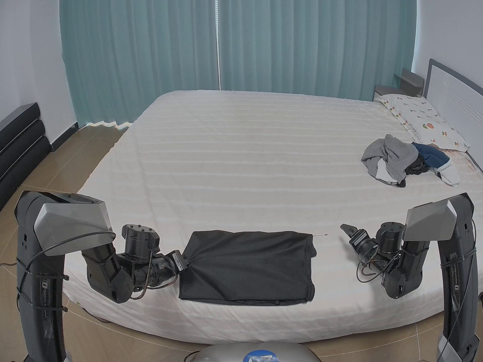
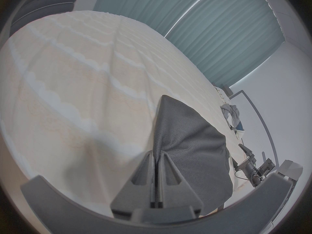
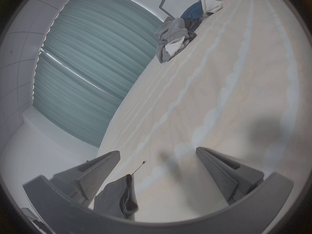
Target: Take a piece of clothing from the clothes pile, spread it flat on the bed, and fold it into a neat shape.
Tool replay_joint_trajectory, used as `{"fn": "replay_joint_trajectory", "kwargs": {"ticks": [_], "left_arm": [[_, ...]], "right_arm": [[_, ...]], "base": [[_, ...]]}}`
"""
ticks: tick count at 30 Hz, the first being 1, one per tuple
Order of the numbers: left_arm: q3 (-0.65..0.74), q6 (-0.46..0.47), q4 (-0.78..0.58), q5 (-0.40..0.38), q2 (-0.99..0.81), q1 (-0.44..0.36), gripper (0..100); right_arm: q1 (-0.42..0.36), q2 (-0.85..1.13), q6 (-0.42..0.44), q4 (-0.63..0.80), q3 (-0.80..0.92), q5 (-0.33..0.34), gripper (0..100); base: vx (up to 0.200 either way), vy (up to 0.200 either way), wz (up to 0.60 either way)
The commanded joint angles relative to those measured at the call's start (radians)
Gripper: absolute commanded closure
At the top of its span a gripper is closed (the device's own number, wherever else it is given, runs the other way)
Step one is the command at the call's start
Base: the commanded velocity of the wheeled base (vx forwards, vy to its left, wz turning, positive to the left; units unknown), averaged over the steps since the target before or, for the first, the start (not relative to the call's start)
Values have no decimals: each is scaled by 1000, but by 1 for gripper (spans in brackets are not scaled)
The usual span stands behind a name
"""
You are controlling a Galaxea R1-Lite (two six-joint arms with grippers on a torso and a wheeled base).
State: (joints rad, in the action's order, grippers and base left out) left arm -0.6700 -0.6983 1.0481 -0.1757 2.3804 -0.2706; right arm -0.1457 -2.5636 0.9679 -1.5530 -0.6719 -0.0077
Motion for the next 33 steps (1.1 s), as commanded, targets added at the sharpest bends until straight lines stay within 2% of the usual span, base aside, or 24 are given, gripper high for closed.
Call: {"fn": "replay_joint_trajectory", "kwargs": {"ticks": [1, 8, 18, 19, 29, 31, 33], "left_arm": [[-3, -18, -2, 28, 2, -24, 100], [-6, -44, -2, 65, 2, -61, 100], [-11, -67, 0, 70, 3, -61, 100], [-14, -84, -2, 71, 0, -61, 0], [47, -101, -7, 73, -78, -44, 0], [49, -116, -5, 73, -109, -25, 0], [50, -127, -7, 75, -148, -7, 0]], "right_arm": [[0, -3, 0, -16, 0, 0, 0], [0, -3, 0, -16, 2, 2, 0], [0, -3, 0, -16, 2, 2, 0], [0, -3, 0, -16, 2, 2, 0], [0, 6, -3, -16, 35, 8, 0], [0, 3, -14, -16, 40, 3, 0], [8, 13, -64, -16, 48, 3, 0]], "base": [[0, 0, 0], [0, 0, 0], [0, 0, 0], [0, 0, 0], [0, 0, 0], [0, 0, 0], [0, 0, 0]]}}
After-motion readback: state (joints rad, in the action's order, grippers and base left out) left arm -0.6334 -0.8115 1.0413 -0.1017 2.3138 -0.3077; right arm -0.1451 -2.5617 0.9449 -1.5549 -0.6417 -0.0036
